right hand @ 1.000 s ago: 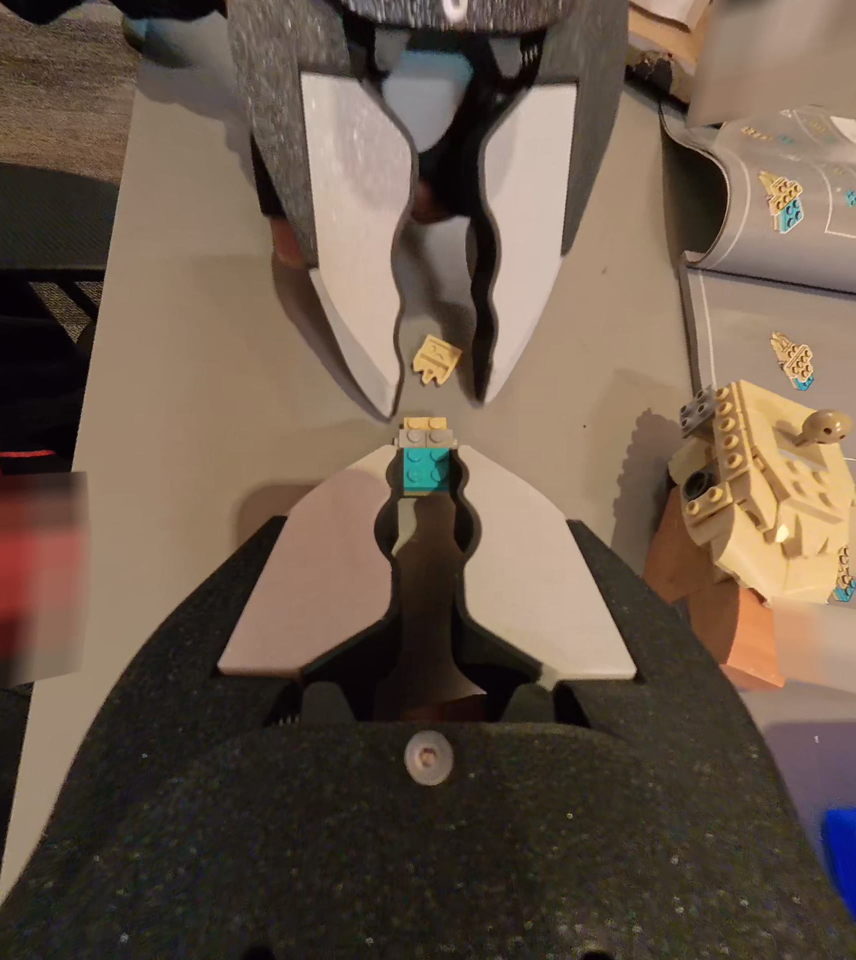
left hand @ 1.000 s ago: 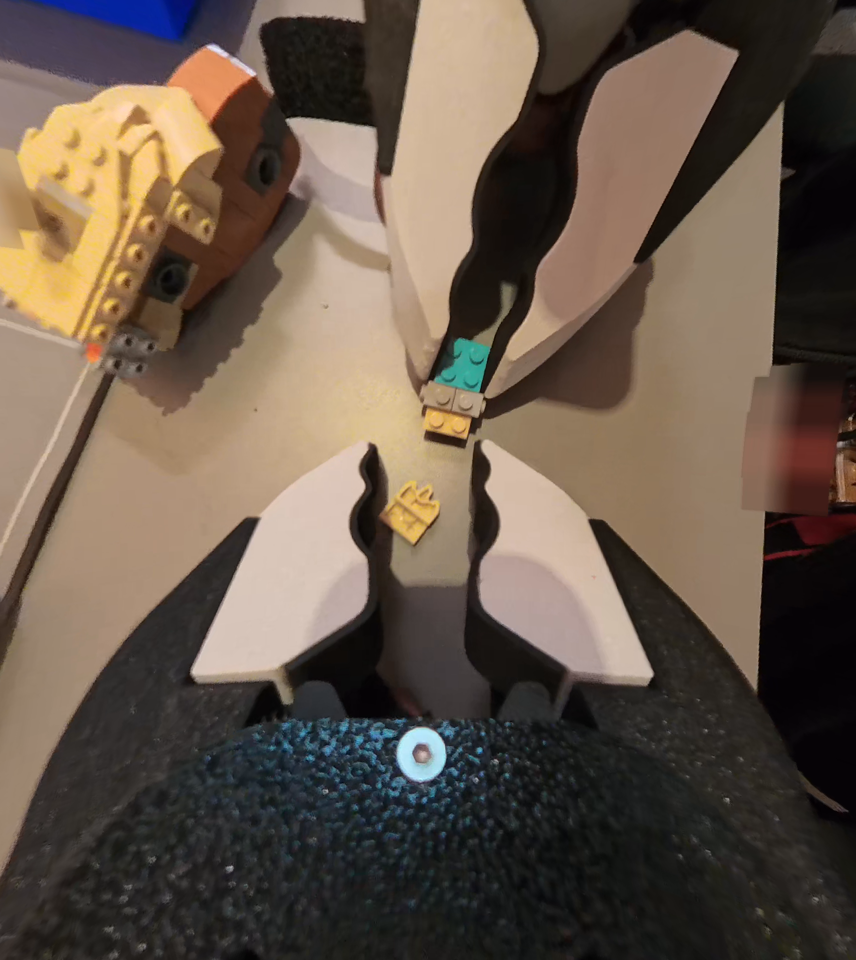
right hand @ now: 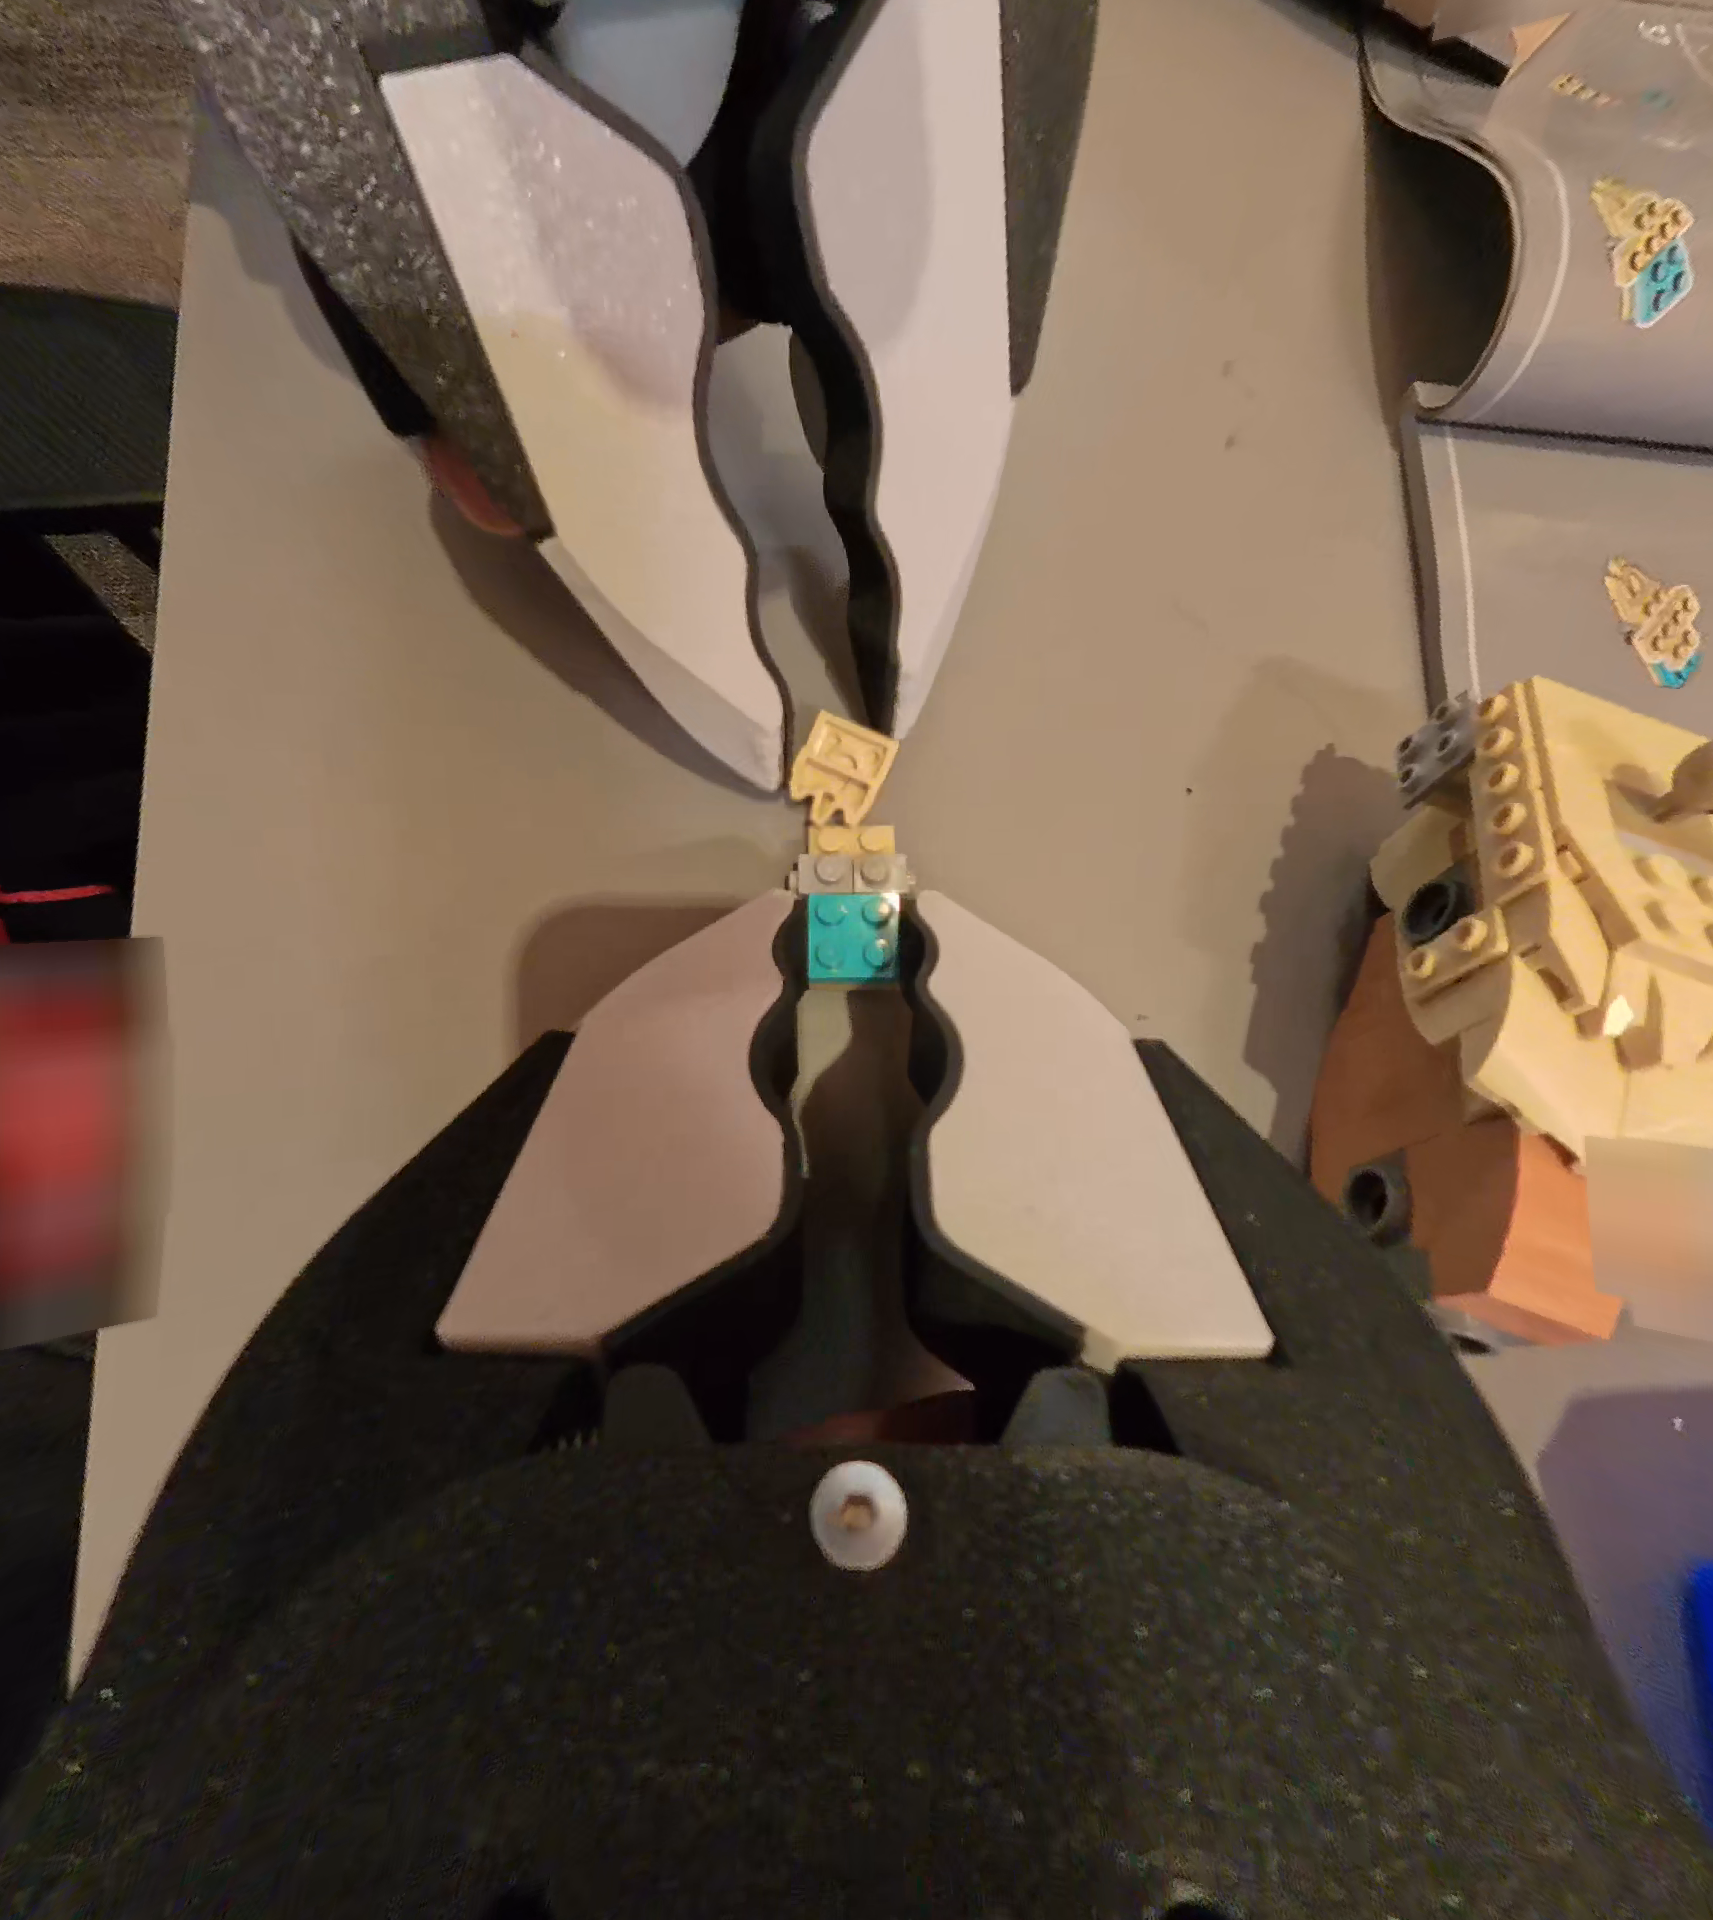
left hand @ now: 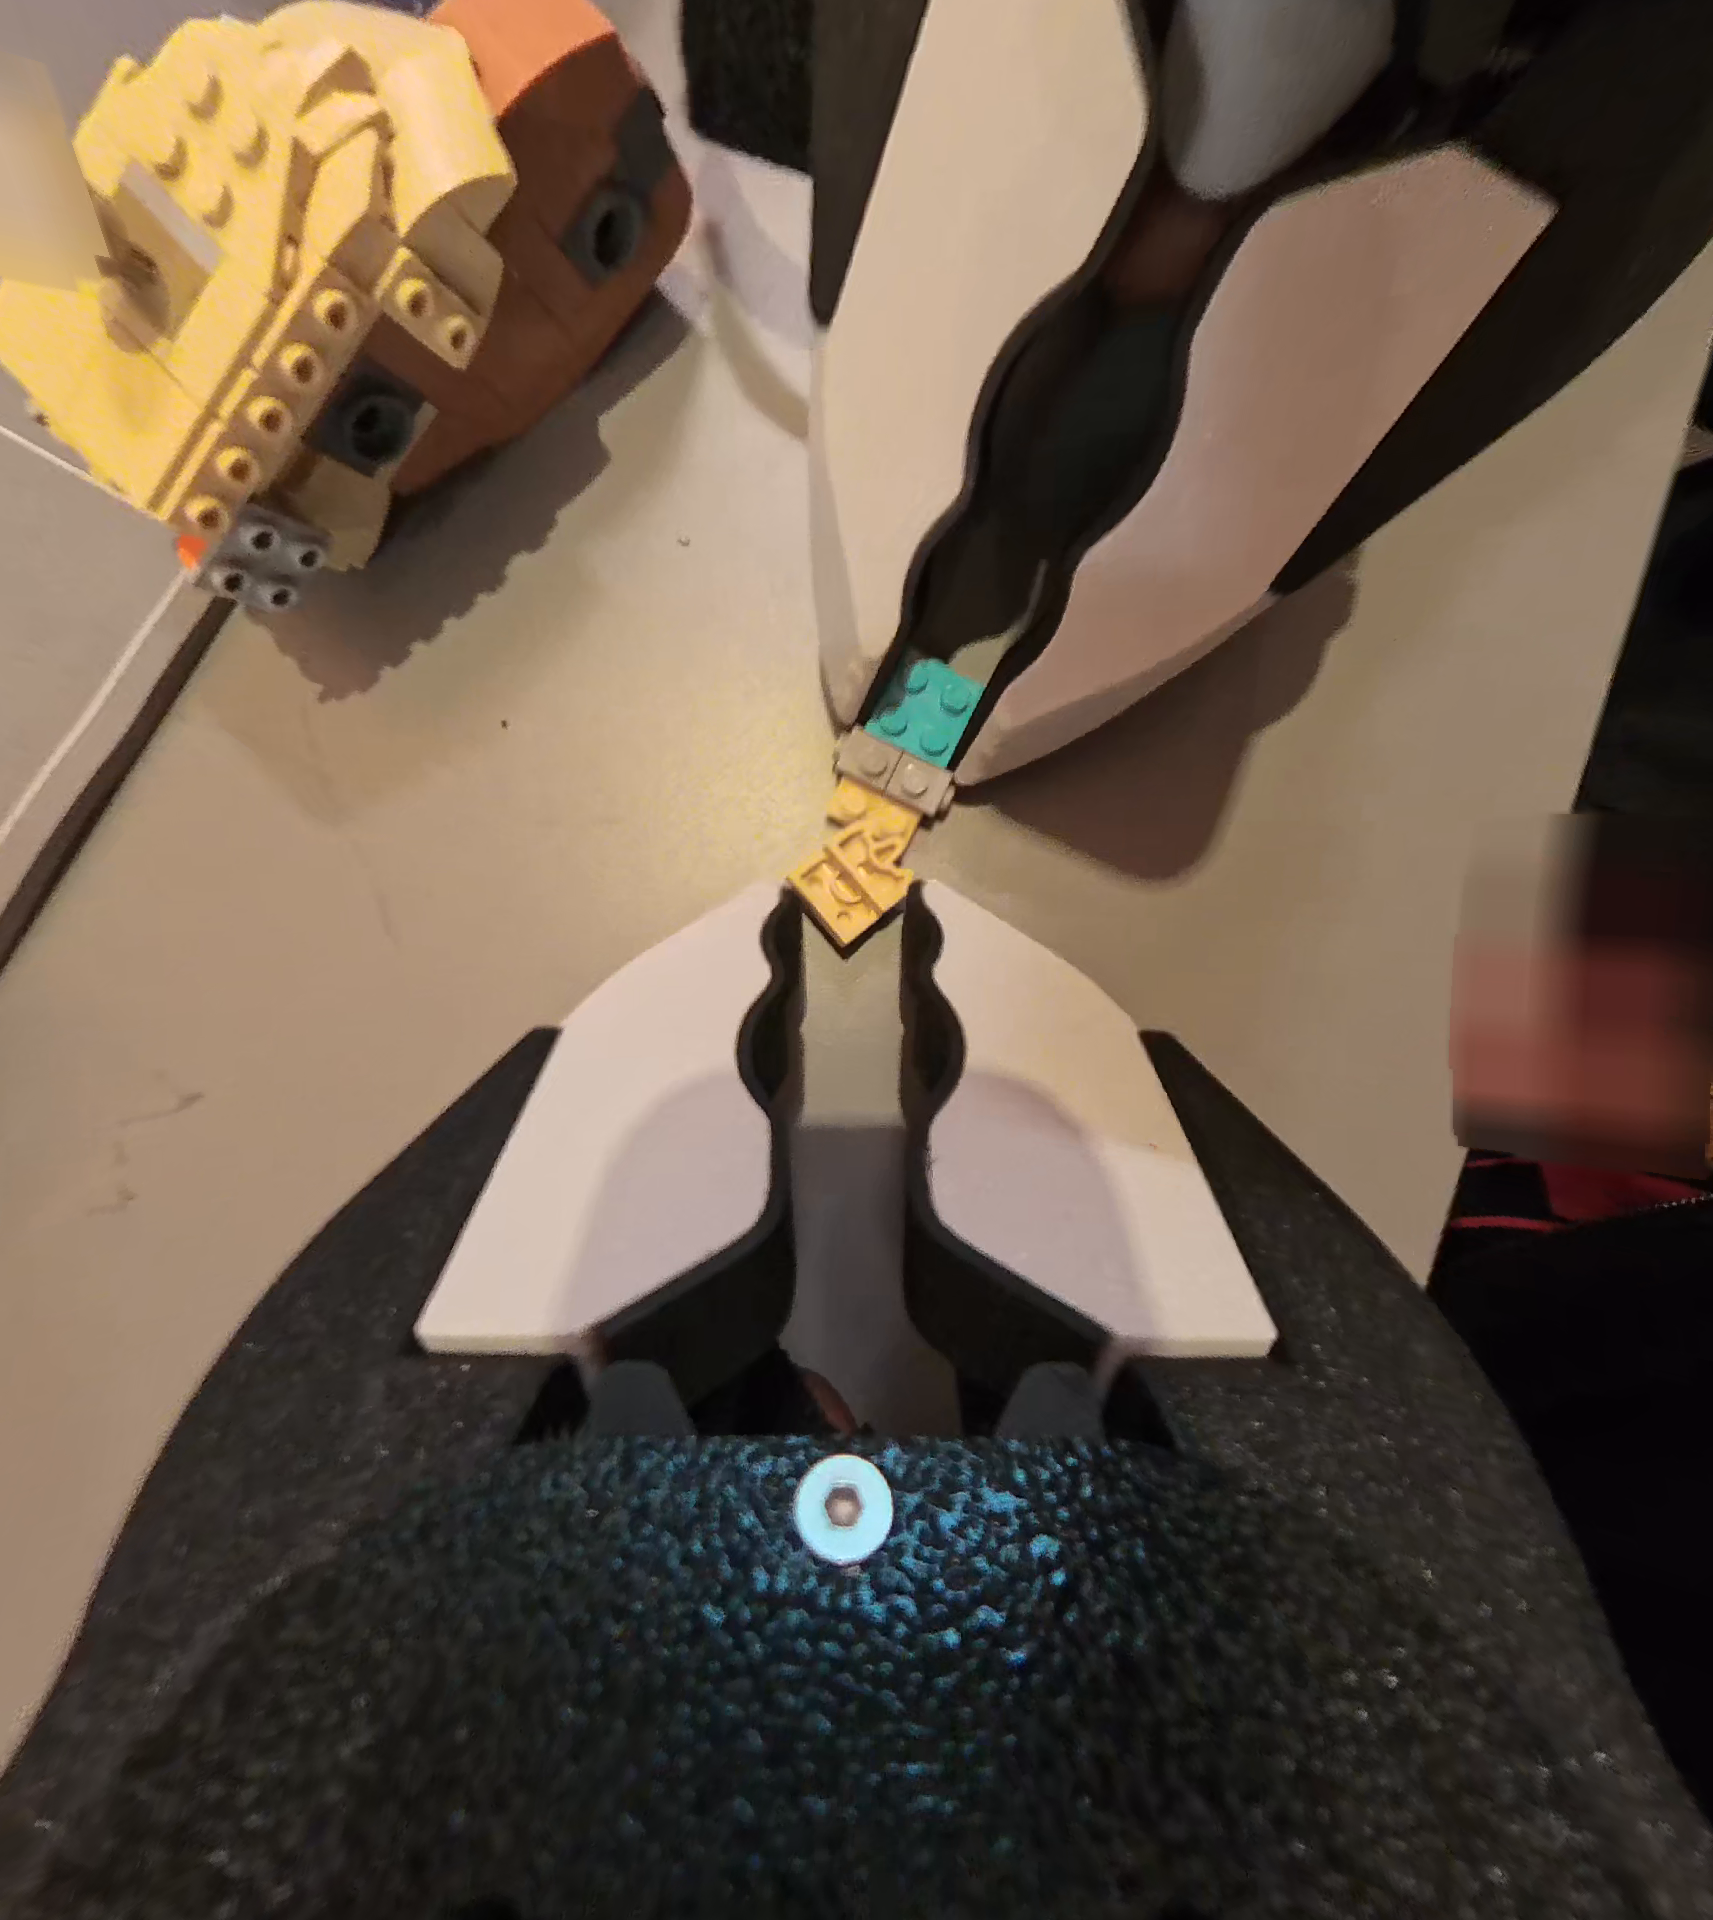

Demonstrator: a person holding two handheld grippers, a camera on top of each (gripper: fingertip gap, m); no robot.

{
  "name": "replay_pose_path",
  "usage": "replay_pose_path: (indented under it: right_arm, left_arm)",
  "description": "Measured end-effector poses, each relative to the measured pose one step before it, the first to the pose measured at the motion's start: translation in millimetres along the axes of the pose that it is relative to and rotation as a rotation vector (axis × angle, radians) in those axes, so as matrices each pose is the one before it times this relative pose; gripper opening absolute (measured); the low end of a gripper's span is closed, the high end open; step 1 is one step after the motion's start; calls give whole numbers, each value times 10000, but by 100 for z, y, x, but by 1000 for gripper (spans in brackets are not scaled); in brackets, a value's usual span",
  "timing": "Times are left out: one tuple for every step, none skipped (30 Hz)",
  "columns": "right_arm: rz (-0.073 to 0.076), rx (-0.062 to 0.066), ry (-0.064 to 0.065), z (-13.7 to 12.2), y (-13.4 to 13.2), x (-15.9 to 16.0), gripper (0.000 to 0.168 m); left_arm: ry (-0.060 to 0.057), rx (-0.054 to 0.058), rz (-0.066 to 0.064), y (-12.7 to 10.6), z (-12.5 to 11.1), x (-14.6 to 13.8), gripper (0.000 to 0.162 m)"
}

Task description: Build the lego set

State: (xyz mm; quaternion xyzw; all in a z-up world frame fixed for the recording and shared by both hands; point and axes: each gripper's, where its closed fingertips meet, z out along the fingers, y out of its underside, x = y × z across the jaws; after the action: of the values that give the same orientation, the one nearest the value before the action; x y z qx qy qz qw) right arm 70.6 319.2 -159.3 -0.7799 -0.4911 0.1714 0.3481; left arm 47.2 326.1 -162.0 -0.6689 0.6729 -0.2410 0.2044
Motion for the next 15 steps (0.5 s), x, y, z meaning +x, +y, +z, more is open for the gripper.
replay_pose_path:
  right_arm:
    - [36,57,33,-181,12,105,16]
    - [64,128,-6,-207,-122,32,16]
    - [72,174,-36,-218,-257,-17,16]
    - [50,168,-41,-163,-297,-24,16]
    - [-8,97,-20,-42,-230,-38,16]
    - [-41,-15,40,75,-85,34,16]
    - [-61,-112,27,176,74,-10,16]
    - [-61,-127,3,232,135,-69,16]
    - [-28,-139,-8,234,177,-91,16]
    - [-20,-108,21,164,151,-60,16]
    - [-41,-69,46,65,95,-3,16]
    - [-50,-54,41,11,96,8,16]
    - [-20,-22,31,-15,49,3,16]
    - [14,11,9,8,12,-13,16]
    - [11,-16,22,32,46,-2,16]
  left_arm:
    - [-172,-121,34,244,-55,-250,19]
    - [-175,-128,85,201,-45,-230,19]
    - [-115,-156,116,189,-6,-74,18]
    - [-64,-165,136,125,23,36,18]
    - [-73,-61,150,-85,10,54,18]
    - [-46,-85,145,-94,26,79,18]
    - [1,-32,115,-153,43,129,18]
    - [54,37,50,-209,27,144,18]
    - [74,77,-28,-221,13,96,18]
    - [46,33,-62,-101,17,10,19]
    - [56,3,-55,-5,7,1,19]
    - [83,97,-91,-99,-30,35,19]
    - [142,154,-159,-173,-44,111,19]
    - [252,180,-178,-205,-75,252,19]
    - [341,241,-180,-315,-86,435,18]
